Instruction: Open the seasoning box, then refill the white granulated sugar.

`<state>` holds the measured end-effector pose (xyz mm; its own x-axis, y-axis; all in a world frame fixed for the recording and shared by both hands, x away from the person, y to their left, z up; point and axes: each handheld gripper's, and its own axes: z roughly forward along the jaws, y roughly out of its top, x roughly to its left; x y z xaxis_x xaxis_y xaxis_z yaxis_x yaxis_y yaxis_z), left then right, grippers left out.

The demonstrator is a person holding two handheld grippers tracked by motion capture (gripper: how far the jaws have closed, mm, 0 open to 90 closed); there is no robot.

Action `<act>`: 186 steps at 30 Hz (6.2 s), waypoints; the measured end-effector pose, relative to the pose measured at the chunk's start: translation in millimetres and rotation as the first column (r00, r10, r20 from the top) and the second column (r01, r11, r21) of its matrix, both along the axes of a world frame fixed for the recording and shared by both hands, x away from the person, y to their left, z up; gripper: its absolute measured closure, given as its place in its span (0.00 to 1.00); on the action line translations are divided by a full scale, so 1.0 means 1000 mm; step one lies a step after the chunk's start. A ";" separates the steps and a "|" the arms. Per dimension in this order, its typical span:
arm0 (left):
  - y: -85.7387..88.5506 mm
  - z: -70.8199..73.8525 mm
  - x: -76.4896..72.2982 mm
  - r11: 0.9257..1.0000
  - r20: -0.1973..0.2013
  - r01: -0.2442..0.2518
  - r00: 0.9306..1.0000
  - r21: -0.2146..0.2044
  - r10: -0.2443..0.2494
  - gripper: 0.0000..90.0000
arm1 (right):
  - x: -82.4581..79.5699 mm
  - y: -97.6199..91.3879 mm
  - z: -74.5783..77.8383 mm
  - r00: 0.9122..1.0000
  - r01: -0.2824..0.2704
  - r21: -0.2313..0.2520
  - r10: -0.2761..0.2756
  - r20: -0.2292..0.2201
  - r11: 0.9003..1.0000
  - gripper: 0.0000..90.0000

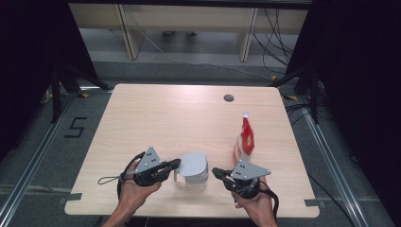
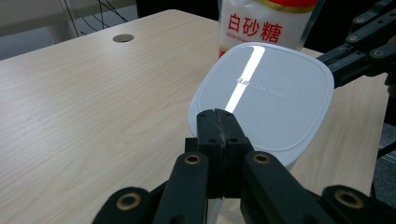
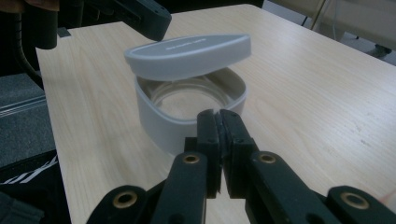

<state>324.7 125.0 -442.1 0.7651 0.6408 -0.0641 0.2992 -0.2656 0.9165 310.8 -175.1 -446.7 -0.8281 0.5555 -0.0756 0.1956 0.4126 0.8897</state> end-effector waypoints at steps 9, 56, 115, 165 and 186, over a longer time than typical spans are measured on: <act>0.001 0.000 0.001 1.000 0.014 0.010 1.000 0.013 -0.010 0.99 | 0.004 0.012 0.003 1.000 -0.024 -0.007 0.024 0.008 1.000 0.98; 0.043 -0.038 -0.028 0.984 -0.089 -0.035 0.995 0.176 0.052 0.26 | 0.002 0.052 0.024 0.994 -0.084 0.042 0.081 0.070 0.996 0.96; 0.040 -0.041 -0.028 0.984 -0.106 -0.026 0.993 0.178 0.045 0.24 | -0.042 -0.057 -0.012 0.992 0.112 -0.030 -0.114 -0.054 0.993 0.57; 0.039 -0.044 -0.027 0.976 -0.113 -0.002 0.993 0.217 0.027 0.23 | 0.035 -0.061 -0.028 0.894 0.448 0.060 -0.446 -0.042 0.892 0.31; 0.040 -0.043 -0.028 0.977 -0.107 -0.008 0.994 0.211 0.031 0.23 | 0.055 -0.074 -0.026 0.932 0.360 0.017 -0.358 -0.057 0.933 0.42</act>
<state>297.1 165.0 -484.8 0.7482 0.6634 -0.0091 0.4015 -0.4418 0.8022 366.0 -248.8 -472.7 -0.5754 0.8177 -0.0192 0.3725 0.2829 0.8839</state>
